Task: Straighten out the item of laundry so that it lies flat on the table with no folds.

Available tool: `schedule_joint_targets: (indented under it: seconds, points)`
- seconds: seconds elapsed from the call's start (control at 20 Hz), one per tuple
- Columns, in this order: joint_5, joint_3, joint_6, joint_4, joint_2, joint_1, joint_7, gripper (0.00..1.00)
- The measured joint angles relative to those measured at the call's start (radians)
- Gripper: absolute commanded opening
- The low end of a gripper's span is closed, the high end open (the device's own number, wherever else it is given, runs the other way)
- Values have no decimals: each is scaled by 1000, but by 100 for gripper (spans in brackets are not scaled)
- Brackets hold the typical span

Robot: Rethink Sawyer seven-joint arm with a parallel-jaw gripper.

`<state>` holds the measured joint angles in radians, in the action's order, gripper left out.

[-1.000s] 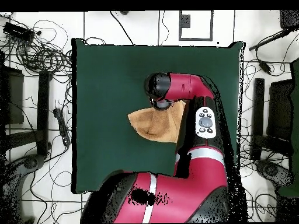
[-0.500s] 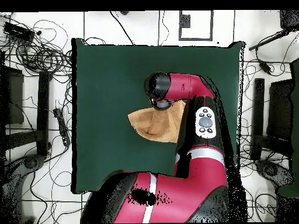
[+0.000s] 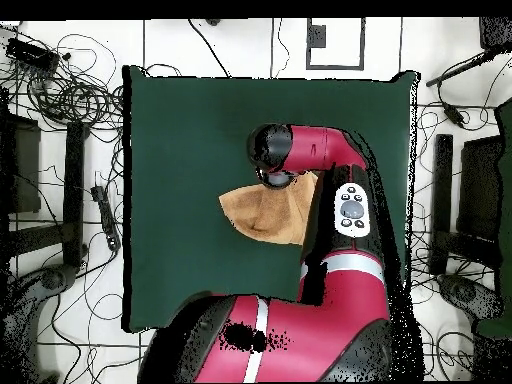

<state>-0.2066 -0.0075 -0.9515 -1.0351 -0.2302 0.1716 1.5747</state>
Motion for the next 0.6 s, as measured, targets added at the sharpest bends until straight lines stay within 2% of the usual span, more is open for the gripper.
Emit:
schedule_joint_targets:
  seconds: [0.6]
  points:
    - [4,0,0,55,24,-1,0,0]
